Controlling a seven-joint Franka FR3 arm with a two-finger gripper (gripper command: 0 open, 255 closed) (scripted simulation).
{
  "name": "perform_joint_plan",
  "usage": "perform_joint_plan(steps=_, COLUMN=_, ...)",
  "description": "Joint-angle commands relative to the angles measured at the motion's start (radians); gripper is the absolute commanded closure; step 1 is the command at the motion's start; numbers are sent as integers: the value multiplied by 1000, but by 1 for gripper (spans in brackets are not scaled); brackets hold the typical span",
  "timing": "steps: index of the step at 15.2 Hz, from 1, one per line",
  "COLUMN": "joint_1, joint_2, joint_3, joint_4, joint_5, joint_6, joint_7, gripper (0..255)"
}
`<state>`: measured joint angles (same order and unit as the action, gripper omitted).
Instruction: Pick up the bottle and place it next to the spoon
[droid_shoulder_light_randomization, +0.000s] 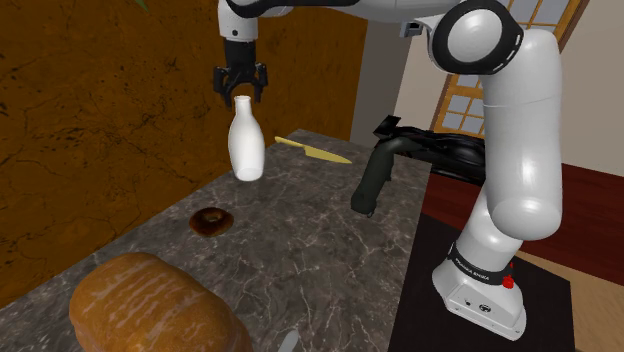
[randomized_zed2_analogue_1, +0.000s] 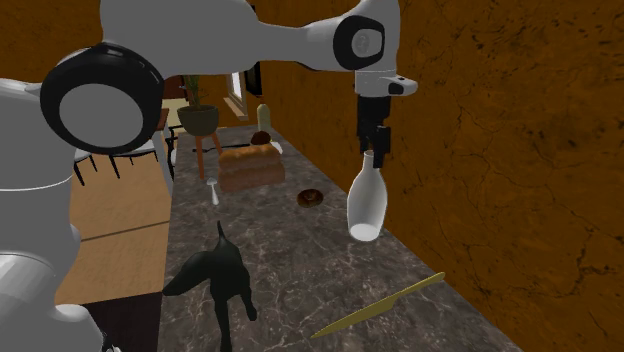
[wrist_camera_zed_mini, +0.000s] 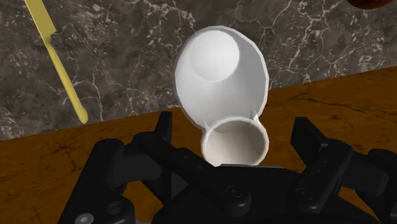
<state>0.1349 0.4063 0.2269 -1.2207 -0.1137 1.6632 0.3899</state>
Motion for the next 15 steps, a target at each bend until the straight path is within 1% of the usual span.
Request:
perform_joint_plan(steps=1, joint_1=-5, joint_2=-8, joint_3=-1, joint_4=-48, joint_5=2, joint_6=40, joint_7=0, gripper=0)
perform_joint_plan(steps=9, joint_1=-5, joint_2=-8, joint_3=-1, joint_4=-47, joint_5=2, joint_6=40, joint_7=0, gripper=0)
perform_joint_plan(steps=10, joint_1=-5, joint_2=-8, joint_3=-1, joint_4=-47, joint_5=2, joint_6=40, joint_7=0, gripper=255)
perform_joint_plan(steps=15, joint_1=-5, joint_2=-8, joint_3=-1, joint_4=-47, joint_5=2, joint_6=40, joint_7=0, gripper=255)
